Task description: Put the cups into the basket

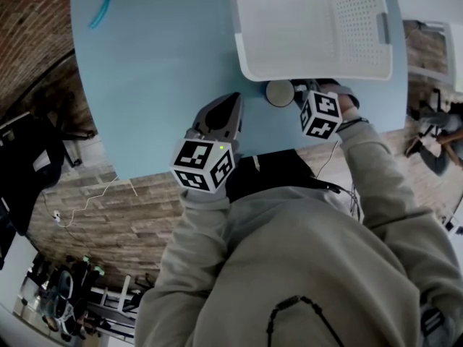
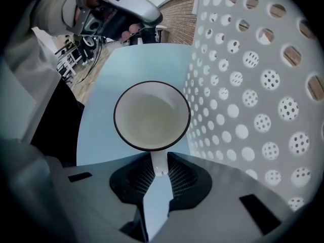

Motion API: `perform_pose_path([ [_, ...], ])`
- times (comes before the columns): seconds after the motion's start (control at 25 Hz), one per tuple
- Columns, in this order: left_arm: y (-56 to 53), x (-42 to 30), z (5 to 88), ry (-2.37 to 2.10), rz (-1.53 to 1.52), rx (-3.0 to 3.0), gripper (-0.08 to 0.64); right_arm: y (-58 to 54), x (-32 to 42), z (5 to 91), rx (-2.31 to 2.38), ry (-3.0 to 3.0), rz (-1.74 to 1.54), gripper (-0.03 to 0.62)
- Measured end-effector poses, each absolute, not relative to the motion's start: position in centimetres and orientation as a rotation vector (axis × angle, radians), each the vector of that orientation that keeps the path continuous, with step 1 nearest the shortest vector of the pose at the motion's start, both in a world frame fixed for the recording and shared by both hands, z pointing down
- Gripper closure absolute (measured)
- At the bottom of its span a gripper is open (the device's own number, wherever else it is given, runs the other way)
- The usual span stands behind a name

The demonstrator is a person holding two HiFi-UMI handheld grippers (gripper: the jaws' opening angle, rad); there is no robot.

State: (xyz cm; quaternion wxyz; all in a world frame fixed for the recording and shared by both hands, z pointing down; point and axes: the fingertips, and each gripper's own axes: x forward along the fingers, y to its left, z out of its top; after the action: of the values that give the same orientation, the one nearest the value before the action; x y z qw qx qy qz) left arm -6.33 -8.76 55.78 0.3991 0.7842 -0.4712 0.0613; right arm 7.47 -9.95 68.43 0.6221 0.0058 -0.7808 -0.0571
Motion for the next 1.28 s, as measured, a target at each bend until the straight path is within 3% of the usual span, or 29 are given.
perform_pose_path([
  [1.28,-10.5,-6.8,48.6,-1.253,0.144,2.117,0.565,-9.0,6.6,59.2,0.103,-1.845,-0.12,0.531],
])
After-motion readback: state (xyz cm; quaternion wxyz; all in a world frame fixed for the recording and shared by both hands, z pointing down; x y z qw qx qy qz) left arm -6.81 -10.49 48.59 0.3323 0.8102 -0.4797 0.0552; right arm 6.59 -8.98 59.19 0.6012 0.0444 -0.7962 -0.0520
